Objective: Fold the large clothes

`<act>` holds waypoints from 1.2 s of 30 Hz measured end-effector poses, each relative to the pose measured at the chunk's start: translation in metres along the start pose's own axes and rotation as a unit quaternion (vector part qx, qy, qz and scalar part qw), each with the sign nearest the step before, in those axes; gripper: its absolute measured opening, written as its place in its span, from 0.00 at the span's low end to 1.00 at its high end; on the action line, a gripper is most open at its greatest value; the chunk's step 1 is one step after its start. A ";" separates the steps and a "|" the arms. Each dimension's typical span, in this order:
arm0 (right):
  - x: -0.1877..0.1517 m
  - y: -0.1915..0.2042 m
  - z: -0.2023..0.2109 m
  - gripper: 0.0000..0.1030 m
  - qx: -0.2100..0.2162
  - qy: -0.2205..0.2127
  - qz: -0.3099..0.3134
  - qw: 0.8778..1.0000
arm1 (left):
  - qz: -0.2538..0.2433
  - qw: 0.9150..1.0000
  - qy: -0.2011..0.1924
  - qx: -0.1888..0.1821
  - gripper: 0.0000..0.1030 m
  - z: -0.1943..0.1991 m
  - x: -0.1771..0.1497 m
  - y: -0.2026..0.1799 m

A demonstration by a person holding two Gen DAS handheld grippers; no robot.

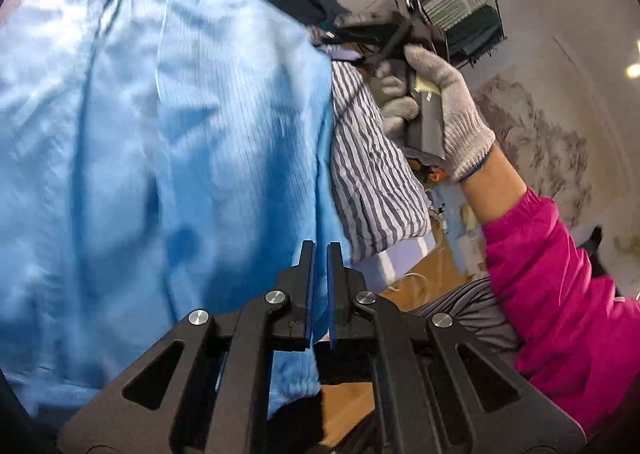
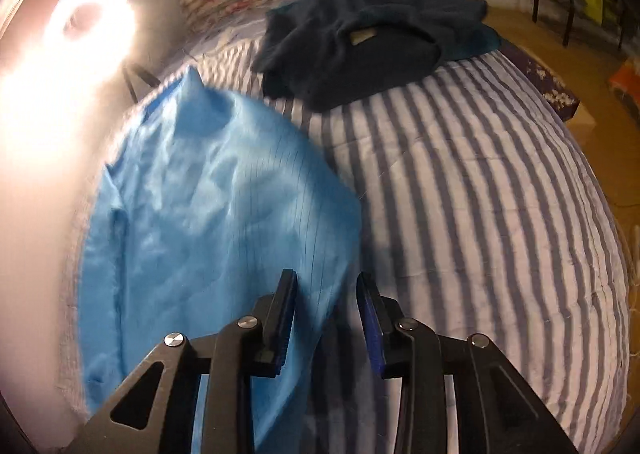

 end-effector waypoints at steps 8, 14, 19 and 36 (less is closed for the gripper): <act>0.038 -0.012 0.052 0.42 0.010 -0.061 0.055 0.997 | -0.059 0.985 -0.061 0.152 0.01 0.080 0.104 0.040; 0.062 0.017 0.056 0.47 0.130 -0.086 0.090 0.984 | -0.046 0.974 -0.130 0.180 0.02 0.100 0.229 0.068; 0.044 0.050 0.011 0.47 0.122 -0.041 0.176 0.976 | -0.019 0.977 -0.159 0.144 0.06 0.065 0.322 0.089; 0.153 0.062 -0.085 0.48 0.097 -0.012 0.226 0.969 | 0.078 0.986 -0.109 0.096 0.48 -0.112 0.492 0.196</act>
Point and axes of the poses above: each gripper's, at about its wrist camera, not at the fingertips, and z roughly against the way its jaws point, y to its left, x to its top, the point moved 6 cm from there along -z, roughly the way its jaws point, and after that the axes turned 4 degrees about z, right-handed, at the moved point
